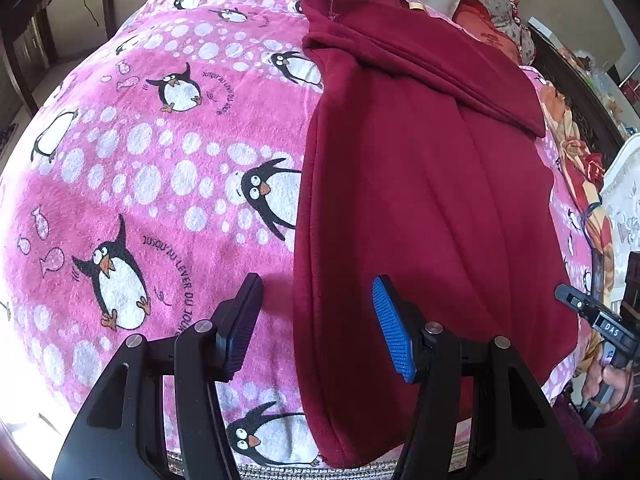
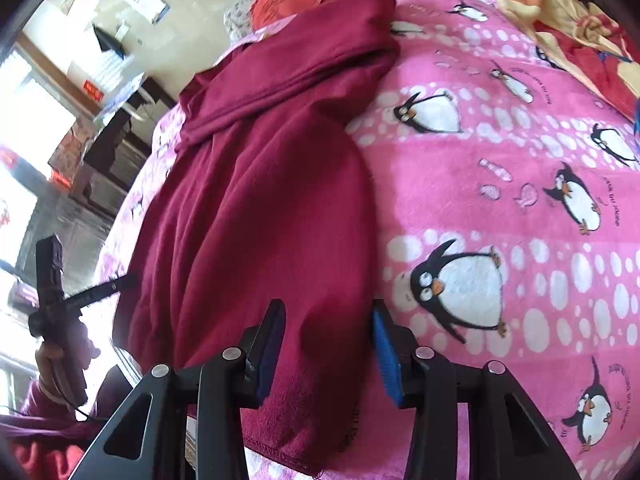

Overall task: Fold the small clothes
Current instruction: 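Grasp the folded shirt edge with the left gripper while the right gripper grasps it, then lift the shirt edge with both grippers and fold it over toward the collar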

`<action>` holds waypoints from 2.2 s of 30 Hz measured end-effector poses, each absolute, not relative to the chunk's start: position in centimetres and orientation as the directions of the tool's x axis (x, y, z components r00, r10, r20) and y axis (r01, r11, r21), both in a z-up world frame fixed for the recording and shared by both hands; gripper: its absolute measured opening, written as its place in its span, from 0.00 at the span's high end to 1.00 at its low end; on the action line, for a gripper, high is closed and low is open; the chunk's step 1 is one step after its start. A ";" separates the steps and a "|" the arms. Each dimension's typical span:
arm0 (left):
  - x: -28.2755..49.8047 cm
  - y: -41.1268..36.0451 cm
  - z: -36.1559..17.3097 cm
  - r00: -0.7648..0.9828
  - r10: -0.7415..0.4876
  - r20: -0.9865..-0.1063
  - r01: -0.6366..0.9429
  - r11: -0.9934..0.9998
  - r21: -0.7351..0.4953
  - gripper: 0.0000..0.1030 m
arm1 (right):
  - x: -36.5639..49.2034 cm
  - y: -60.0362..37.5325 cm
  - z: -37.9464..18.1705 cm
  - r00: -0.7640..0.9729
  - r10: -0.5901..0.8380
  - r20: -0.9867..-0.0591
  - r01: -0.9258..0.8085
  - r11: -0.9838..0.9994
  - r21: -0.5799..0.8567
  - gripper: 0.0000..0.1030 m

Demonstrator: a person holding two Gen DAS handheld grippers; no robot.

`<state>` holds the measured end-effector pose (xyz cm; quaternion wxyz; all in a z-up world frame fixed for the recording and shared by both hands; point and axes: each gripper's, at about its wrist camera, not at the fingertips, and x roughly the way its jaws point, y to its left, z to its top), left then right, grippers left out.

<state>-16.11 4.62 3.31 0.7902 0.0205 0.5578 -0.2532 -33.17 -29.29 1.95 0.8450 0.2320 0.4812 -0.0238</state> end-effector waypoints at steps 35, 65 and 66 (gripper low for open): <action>-19.6 5.2 2.6 0.190 -0.412 -0.891 0.442 0.847 -0.297 0.20 | -37.6 -28.5 1.6 0.570 0.350 -0.744 0.213 0.811 0.545 0.56; -17.5 3.5 4.4 0.144 -0.474 -0.869 0.489 0.797 -0.354 0.92 | -35.5 -28.5 2.3 0.623 0.535 -0.571 0.029 0.713 0.701 0.86; -17.1 3.5 5.0 0.156 -0.488 -0.859 0.495 0.791 -0.360 0.92 | -35.3 -28.8 2.9 0.632 0.538 -0.558 0.022 0.707 0.707 0.86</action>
